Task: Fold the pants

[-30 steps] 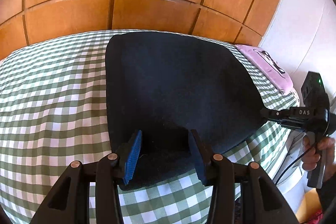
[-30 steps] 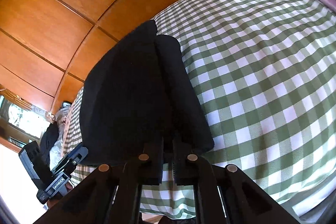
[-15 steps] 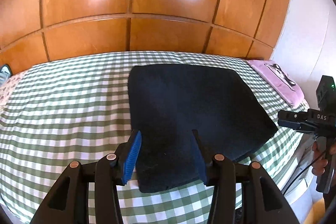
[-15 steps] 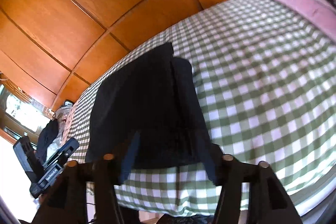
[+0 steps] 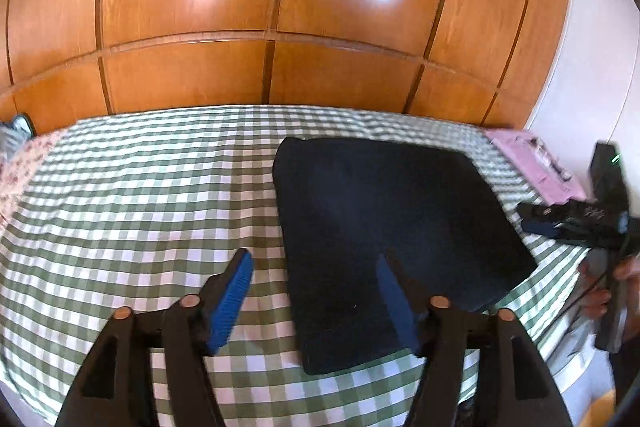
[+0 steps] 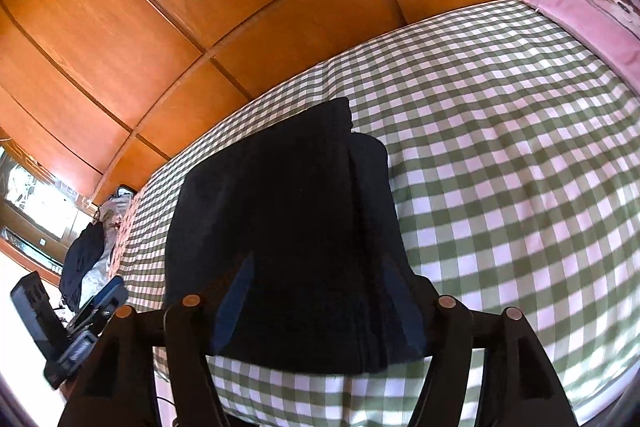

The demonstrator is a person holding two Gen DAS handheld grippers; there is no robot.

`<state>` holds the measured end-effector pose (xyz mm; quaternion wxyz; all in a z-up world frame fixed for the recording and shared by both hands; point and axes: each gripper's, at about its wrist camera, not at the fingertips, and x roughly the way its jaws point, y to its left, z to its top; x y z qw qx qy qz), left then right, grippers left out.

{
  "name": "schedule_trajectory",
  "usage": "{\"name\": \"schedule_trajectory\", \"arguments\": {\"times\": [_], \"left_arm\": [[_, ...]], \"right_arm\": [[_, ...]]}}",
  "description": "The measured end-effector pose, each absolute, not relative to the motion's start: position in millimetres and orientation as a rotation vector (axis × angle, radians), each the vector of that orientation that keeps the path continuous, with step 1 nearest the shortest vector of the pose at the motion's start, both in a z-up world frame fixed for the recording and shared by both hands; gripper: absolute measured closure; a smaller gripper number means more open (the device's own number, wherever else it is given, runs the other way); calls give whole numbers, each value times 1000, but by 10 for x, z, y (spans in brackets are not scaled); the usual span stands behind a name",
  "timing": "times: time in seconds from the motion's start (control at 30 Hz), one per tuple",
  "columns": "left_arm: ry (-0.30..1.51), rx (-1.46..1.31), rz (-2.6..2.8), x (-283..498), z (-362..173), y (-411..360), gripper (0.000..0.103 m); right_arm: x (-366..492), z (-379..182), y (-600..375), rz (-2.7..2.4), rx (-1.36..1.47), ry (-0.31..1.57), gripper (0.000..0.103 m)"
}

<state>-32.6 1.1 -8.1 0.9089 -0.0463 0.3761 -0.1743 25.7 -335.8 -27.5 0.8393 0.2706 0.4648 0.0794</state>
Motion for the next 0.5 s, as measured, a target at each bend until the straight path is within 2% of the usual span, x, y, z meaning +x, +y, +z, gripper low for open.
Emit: {"name": "schedule_trajectory", "arguments": {"times": [0.03, 0.07, 0.3, 0.33, 0.43, 0.5], "left_arm": [[779, -127, -381, -302, -87, 52, 18], [789, -168, -404, -258, -108, 104, 13], [940, -436, -450, 291, -560, 419, 13], [939, -460, -462, 340, -594, 433, 12], [963, -513, -530, 495, -714, 391, 0], [1014, -526, -574, 607, -821, 297, 1]], "right_arm": [[291, -295, -3362, 168, 574, 988, 31], [329, -327, -3370, 172, 583, 997, 31], [588, -571, -3440, 188, 576, 1063, 30], [637, -618, -3467, 192, 582, 1072, 30], [725, -727, -3510, 246, 617, 1088, 29], [785, -835, -3531, 280, 657, 1105, 29]]}}
